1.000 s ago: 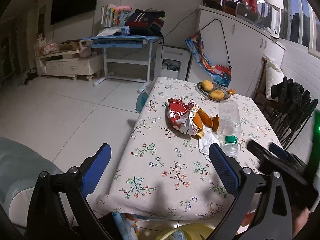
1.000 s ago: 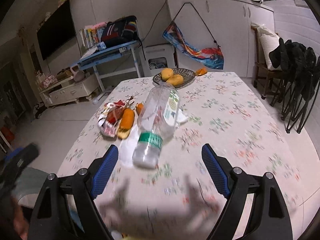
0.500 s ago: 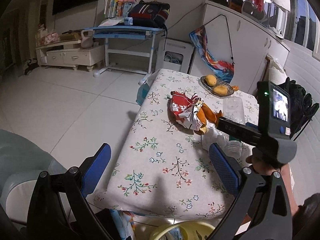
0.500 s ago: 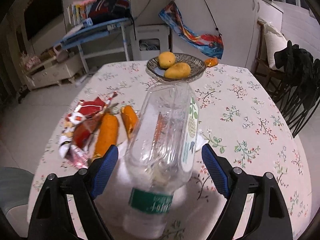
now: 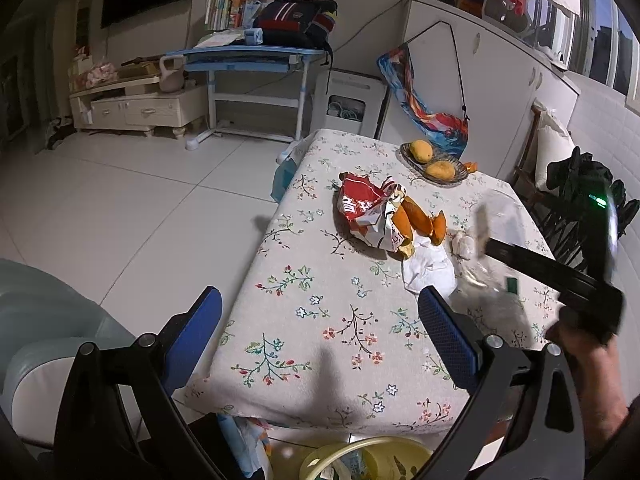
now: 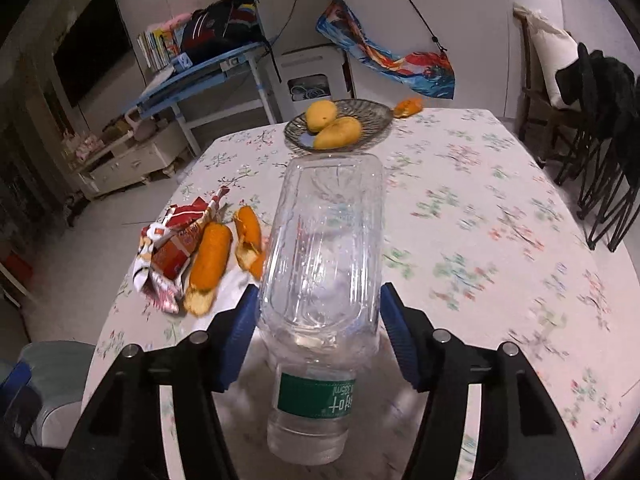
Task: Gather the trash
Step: 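Grasp the clear water bottle with the right gripper, then grasp the orange sweet potato with the left gripper while the right holds the bottle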
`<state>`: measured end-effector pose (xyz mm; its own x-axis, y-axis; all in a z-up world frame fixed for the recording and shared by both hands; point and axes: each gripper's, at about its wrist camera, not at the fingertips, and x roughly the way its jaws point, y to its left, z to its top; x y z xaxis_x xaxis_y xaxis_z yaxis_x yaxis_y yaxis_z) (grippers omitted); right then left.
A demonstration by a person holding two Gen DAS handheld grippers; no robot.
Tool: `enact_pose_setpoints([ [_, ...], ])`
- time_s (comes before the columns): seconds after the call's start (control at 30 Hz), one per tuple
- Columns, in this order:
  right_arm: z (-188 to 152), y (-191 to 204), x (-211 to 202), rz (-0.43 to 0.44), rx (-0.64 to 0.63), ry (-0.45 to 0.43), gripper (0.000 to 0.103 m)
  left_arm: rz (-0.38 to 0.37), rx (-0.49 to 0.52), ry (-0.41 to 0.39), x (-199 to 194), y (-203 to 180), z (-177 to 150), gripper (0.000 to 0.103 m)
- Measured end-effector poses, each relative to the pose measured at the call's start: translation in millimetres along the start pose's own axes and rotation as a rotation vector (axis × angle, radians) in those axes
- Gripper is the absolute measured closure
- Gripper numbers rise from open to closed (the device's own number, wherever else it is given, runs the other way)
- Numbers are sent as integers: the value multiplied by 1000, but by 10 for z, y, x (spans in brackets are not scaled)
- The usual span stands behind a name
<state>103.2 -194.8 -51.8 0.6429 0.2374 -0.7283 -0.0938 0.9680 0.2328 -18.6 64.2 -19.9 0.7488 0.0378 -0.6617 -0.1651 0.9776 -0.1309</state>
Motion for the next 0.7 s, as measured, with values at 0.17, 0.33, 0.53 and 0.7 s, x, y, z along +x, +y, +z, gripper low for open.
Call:
enact_pose_setpoints([
  [0.17, -174, -282, -225, -14, 27, 28, 44, -39, 14, 16, 20, -77, -31, 8],
  [0.33, -199, -366, -249, -28, 42, 50, 44, -141, 28, 58, 117, -266, -32, 8],
  [0.53, -227, -417, -241, -14, 46, 62, 43, -249, 81, 77, 375, -687, 87, 8],
  [0.7, -277, -511, -212, 3, 59, 90, 43, -255, 82, 109, 759, -935, 259, 12],
])
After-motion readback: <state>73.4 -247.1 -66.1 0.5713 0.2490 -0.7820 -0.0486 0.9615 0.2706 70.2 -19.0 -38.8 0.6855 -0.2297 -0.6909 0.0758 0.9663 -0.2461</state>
